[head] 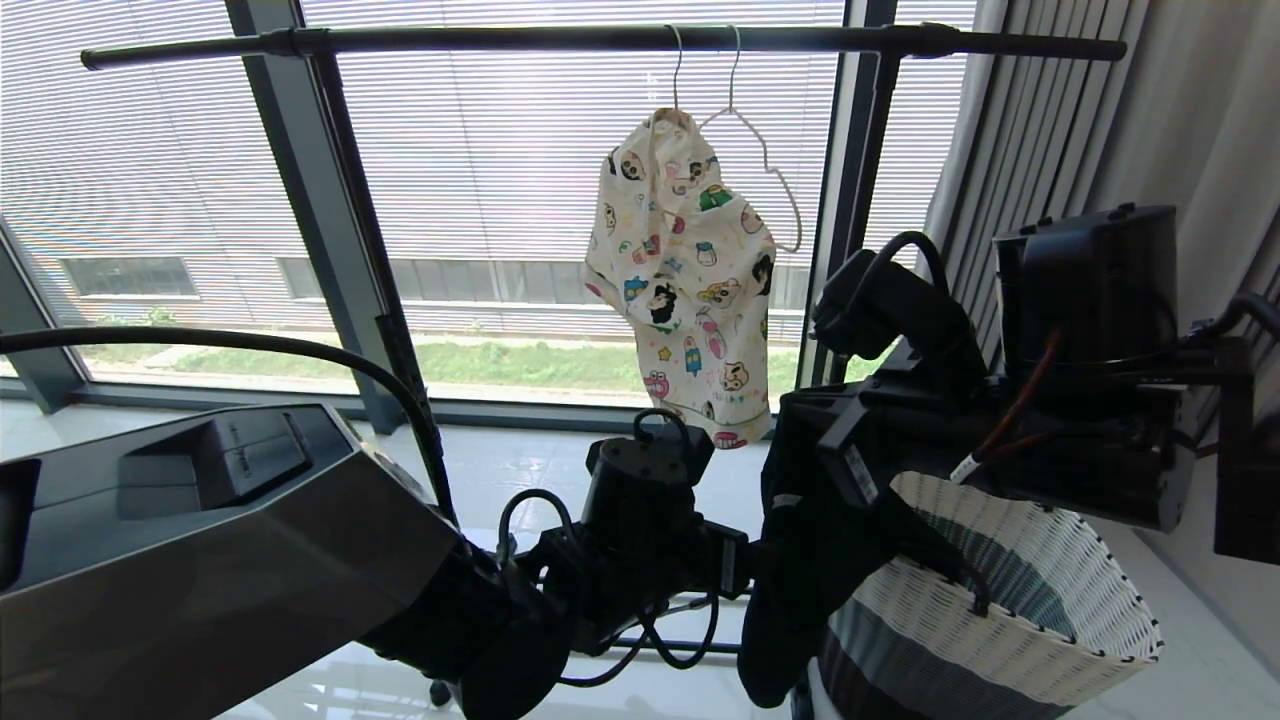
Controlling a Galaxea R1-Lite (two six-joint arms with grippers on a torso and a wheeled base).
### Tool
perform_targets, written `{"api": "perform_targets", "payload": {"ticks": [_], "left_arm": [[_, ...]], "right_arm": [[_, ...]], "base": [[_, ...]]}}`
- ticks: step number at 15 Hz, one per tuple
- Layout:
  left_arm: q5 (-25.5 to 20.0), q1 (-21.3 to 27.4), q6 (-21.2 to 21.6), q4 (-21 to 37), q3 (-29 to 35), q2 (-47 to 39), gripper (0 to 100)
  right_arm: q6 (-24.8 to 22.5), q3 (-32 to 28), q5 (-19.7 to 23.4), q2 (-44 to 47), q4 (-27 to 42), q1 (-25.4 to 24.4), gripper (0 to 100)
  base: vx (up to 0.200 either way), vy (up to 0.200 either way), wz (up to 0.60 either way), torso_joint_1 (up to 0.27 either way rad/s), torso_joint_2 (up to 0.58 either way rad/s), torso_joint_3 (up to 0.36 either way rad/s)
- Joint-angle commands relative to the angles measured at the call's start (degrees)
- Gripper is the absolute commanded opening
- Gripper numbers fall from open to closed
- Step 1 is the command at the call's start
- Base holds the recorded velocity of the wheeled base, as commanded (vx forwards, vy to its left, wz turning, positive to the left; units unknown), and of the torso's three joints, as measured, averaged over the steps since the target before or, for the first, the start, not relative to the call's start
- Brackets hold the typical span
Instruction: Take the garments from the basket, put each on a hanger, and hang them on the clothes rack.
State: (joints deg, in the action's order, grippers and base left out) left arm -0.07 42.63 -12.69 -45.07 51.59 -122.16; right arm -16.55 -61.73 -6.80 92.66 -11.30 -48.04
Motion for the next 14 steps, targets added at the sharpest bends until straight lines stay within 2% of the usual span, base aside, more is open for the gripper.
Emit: {"api": "perform_targets", "payload": {"ticks": [1, 5, 6, 9, 11, 12, 14], "left_arm": [[0.6, -0.7, 0.0, 0.0, 0.4, -1.9, 100], [3.1, -0.9, 1.6, 0.0, -0.5, -4.1, 100], [3.1, -0.9, 1.6, 0.0, -1.2, -3.8, 0], [4.0, -0.8, 2.8, 0.0, -3.7, -2.1, 0], [7.3, -0.5, 3.7, -1.2, -6.0, -0.7, 0], [10.1, 0.1, 4.1, -4.3, -9.8, 1.5, 0], [11.8, 0.0, 6.0, -11.2, -15.1, 5.3, 0]], "right_arm": [[-0.1, -0.2, 0.1, -0.2, 0.0, -0.9, 0], [0.0, -1.5, 0.1, -0.2, 0.1, -1.4, 0], [0.0, -1.5, 0.1, -0.2, 0.1, -1.4, 0], [0.0, -1.5, 0.1, 0.1, 0.1, -1.4, 0], [0.0, -1.5, 0.1, 0.3, 0.1, -1.2, 0], [0.4, -1.4, 0.1, 0.6, 0.1, -0.9, 0], [2.0, -1.5, 0.1, 1.4, 0.0, -0.9, 0]], "base": [[0.000, 0.000, 0.00, 0.000, 0.00, 0.000], [0.000, 0.000, 0.00, 0.000, 0.00, 0.000], [0.000, 0.000, 0.00, 0.000, 0.00, 0.000], [0.000, 0.000, 0.00, 0.000, 0.00, 0.000], [0.000, 0.000, 0.00, 0.000, 0.00, 0.000], [0.000, 0.000, 0.00, 0.000, 0.00, 0.000], [0.000, 0.000, 0.00, 0.000, 0.00, 0.000]]}}
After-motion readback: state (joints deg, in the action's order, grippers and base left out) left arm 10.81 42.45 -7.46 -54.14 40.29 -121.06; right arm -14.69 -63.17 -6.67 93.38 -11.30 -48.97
